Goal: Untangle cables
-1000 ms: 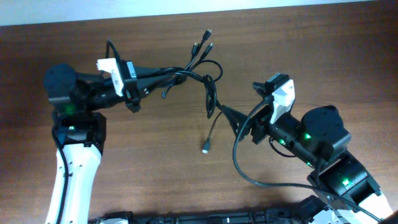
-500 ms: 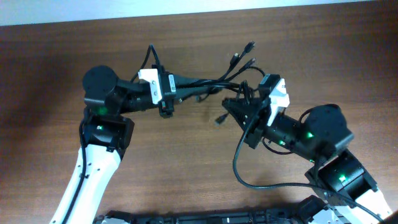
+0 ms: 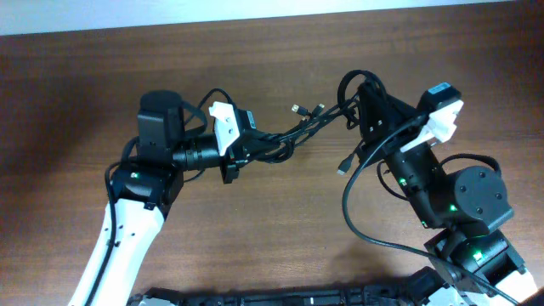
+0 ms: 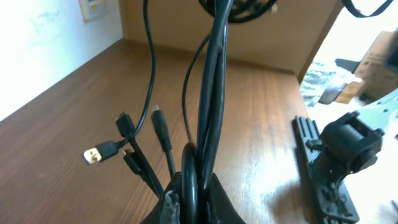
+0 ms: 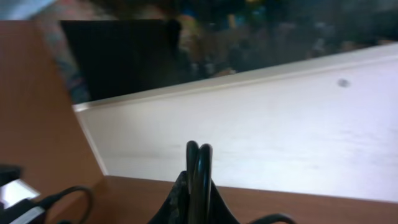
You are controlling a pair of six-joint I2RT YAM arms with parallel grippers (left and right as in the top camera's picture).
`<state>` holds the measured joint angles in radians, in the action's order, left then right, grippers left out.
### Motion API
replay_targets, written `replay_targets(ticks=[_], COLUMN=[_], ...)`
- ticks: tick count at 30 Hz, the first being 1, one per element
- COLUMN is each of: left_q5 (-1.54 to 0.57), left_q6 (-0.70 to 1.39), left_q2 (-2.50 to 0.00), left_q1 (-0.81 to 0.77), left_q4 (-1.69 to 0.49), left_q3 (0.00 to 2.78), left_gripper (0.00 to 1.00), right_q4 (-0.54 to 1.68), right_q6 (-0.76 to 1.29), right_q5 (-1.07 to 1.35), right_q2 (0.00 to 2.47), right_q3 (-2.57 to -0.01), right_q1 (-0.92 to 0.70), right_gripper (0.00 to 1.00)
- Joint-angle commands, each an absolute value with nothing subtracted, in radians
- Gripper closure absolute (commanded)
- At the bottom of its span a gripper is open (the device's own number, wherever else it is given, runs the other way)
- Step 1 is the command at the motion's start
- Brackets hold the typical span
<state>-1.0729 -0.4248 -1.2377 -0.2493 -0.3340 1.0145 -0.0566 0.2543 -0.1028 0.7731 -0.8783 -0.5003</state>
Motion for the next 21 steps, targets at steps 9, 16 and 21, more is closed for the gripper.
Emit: replay_targets(ticks=[9, 16, 21], left_q5=[-0.788, -0.881, -1.039], left_q6=[-0.504, -0.527, -0.579], left_q2=[-1.230, -1.230, -1.230], left_q1=[-0.246, -0.246, -0.246], left_q4=[-0.422, -0.143, -0.020], left_q3=[1.010, 1.010, 1.010], left_gripper=[1.00, 1.00, 1.00], right_q4=[0.117, 0.390, 0.410], right_q6=[0.244, 0.180, 0.154], right_q5=[-0.614, -0.275, -0.073], right_q2=[0.680, 0.680, 0.680], right_q3=[-0.893, -0.893, -0.893], right_q1=[-0.496, -0.497, -0.497], right_gripper=[0.82, 0.30, 0.24])
